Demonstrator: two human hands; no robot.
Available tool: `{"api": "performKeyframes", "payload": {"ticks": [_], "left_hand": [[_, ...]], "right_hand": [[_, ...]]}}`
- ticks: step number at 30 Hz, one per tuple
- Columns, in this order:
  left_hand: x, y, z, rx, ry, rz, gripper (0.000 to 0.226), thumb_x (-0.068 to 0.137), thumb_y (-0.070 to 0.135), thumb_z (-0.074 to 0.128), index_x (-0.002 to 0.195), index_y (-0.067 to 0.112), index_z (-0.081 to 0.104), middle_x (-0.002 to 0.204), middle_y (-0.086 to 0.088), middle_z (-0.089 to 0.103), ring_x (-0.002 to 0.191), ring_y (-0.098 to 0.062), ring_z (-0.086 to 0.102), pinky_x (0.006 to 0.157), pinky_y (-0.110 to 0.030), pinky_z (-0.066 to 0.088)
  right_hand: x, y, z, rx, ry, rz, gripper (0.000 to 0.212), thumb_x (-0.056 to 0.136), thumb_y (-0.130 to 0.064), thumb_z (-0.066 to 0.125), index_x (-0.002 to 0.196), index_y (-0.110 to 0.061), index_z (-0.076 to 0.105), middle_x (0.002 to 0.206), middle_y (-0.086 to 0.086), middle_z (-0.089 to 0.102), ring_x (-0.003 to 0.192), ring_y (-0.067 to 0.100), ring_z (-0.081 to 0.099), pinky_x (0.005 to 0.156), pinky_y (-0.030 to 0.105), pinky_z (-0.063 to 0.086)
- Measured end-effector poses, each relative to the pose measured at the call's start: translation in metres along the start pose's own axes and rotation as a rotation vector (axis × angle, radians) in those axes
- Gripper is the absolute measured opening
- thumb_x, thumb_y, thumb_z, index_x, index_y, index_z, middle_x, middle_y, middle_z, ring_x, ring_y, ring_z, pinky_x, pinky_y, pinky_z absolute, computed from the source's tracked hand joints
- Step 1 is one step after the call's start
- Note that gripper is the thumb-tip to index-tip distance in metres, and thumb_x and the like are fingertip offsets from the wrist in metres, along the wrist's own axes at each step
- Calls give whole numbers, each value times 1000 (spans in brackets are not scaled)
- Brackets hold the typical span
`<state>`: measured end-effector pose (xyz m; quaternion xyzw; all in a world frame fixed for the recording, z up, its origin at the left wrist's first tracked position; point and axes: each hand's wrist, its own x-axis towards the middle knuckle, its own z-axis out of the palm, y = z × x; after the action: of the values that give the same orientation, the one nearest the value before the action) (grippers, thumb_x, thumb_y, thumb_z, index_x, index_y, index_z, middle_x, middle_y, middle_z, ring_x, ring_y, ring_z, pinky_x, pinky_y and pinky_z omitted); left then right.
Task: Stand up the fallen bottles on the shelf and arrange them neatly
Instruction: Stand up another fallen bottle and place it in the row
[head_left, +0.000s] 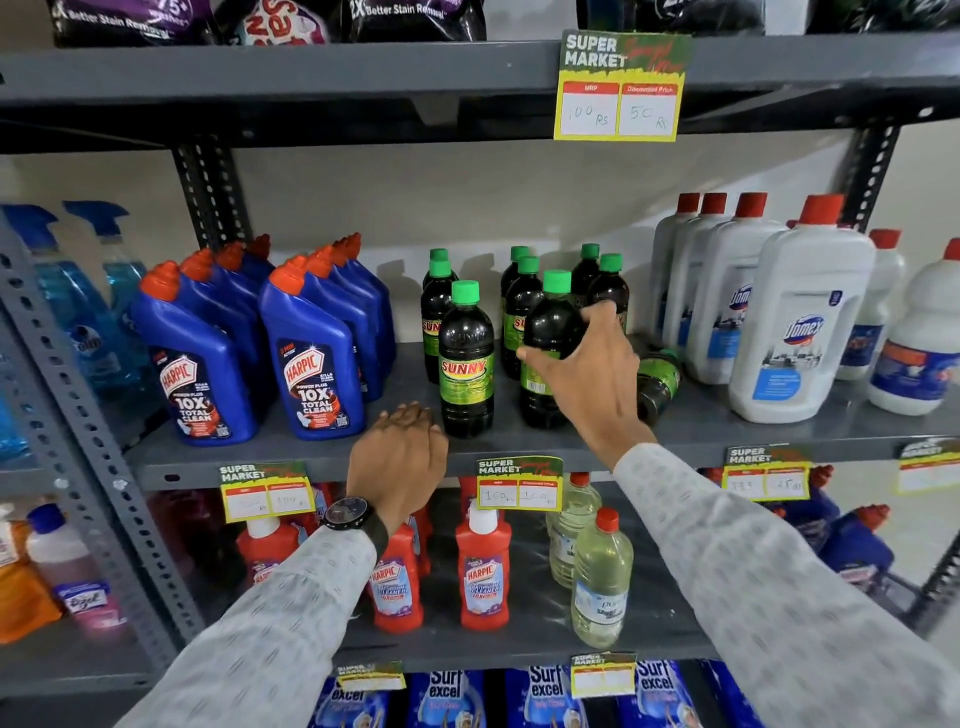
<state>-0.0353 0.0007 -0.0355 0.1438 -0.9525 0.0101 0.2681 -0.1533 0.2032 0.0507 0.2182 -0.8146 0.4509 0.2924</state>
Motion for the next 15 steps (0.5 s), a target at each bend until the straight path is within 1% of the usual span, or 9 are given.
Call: {"api": "performKeyframes", "payload": {"ticks": [2, 5, 7, 8, 9, 11, 12, 13, 15], "left_hand": [[-1, 0, 0, -1, 9, 13, 56, 103, 34, 27, 127, 5, 68, 136, -14, 67, 126, -26, 63, 113, -41, 43], [-2, 0, -2, 2, 16, 18, 53, 103, 33, 29, 124, 6, 70, 132, -14, 69, 122, -26, 65, 111, -41, 45], [-2, 1, -2, 4, 22, 19, 51, 103, 32, 31, 121, 6, 71, 130, -14, 71, 120, -26, 67, 109, -40, 46], [-3, 2, -3, 6, 24, 19, 50, 103, 32, 32, 120, 6, 71, 129, -13, 71, 118, -25, 67, 108, -40, 46], [-3, 2, -4, 8, 23, 16, 49, 103, 31, 33, 120, 6, 71, 129, -14, 71, 118, -26, 67, 108, -40, 46], [-2, 3, -4, 6, 15, 11, 49, 103, 31, 34, 122, 5, 71, 131, -15, 70, 121, -26, 66, 110, -40, 45], [-1, 2, -3, 6, 13, 8, 50, 102, 31, 33, 123, 5, 70, 132, -15, 69, 122, -26, 66, 110, -40, 44], [-1, 2, -2, 5, 13, 5, 52, 102, 32, 32, 124, 5, 70, 134, -15, 68, 124, -27, 65, 111, -40, 44], [0, 1, 0, 4, 15, 3, 56, 102, 34, 29, 126, 5, 70, 136, -15, 67, 125, -27, 64, 112, -40, 44]], "right_hand": [[-4, 2, 3, -12, -7, -2, 74, 74, -51, 91, 121, -14, 49, 105, 1, 64, 84, 20, 62, 72, 30, 45], [-5, 2, 7, 13, -6, 12, 78, 72, -52, 92, 124, -15, 47, 111, -1, 60, 92, 22, 64, 77, 33, 52], [-5, 6, 12, 54, -7, 24, 83, 71, -54, 92, 129, -16, 46, 118, -1, 59, 103, 22, 64, 87, 39, 58], [-6, 8, 14, 74, -12, 27, 87, 71, -55, 91, 134, -16, 44, 125, -1, 58, 111, 22, 62, 94, 42, 57], [-7, 11, 16, 102, -27, 35, 92, 72, -56, 90, 140, -16, 42, 133, 1, 56, 121, 22, 59, 101, 44, 55], [-9, 18, 17, 225, -97, 67, 102, 78, -53, 87, 155, -17, 31, 150, 3, 50, 137, 21, 50, 113, 41, 46], [-10, 22, 17, 316, -154, 94, 104, 82, -47, 86, 161, -17, 24, 155, 2, 48, 141, 18, 48, 116, 39, 41], [-12, 26, 17, 405, -223, 127, 103, 87, -38, 84, 165, -18, 19, 154, 0, 50, 140, 15, 49, 119, 38, 40], [-13, 34, 18, 523, -339, 172, 95, 94, -16, 78, 166, -21, 17, 144, -8, 59, 129, 7, 59, 119, 42, 42]]}}
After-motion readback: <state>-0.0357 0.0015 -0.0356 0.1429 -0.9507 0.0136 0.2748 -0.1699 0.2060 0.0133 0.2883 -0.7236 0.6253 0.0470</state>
